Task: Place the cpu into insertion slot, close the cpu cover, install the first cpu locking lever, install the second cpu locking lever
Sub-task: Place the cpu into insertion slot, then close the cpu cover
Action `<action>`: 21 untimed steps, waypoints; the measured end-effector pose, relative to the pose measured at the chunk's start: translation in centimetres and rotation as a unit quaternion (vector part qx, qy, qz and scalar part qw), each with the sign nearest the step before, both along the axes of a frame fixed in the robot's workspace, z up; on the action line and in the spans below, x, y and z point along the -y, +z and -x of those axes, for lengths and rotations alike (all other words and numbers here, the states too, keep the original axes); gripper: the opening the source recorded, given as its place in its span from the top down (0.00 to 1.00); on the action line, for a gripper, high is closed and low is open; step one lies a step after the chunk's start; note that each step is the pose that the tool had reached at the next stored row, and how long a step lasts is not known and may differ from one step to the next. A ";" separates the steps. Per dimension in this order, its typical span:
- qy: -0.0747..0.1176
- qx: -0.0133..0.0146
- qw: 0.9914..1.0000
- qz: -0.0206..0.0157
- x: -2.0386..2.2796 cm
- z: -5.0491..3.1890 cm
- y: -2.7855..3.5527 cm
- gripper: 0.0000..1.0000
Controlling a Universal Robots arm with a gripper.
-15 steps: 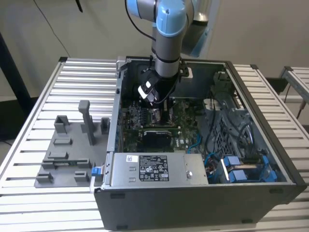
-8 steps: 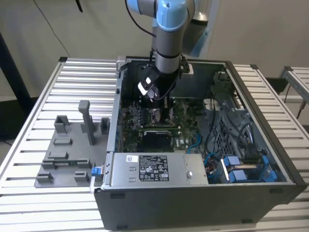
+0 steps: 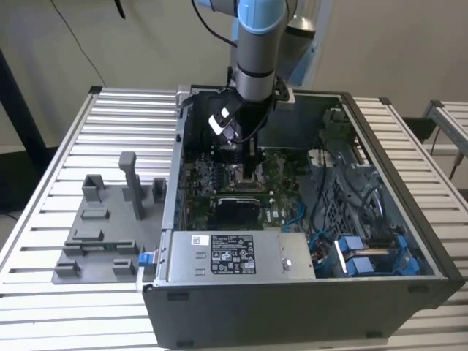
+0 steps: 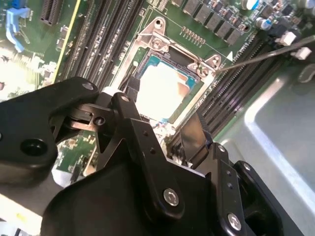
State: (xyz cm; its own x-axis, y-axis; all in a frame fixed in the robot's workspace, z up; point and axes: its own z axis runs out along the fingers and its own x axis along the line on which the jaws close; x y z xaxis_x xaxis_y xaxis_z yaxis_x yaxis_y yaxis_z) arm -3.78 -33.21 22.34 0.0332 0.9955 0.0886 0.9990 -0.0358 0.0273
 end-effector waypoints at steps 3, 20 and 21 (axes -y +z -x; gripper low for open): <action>0.000 0.000 1.000 0.000 0.00 0.00 0.62 0.38; 0.000 0.000 1.000 0.000 0.00 0.00 4.46 0.38; 0.000 0.000 1.000 0.000 0.00 0.00 4.46 0.38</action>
State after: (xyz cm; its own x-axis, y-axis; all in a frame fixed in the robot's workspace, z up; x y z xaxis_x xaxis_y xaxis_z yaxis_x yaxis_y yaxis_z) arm -3.78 -33.21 26.80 0.0332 0.9955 0.0888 0.9990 -0.0358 0.0274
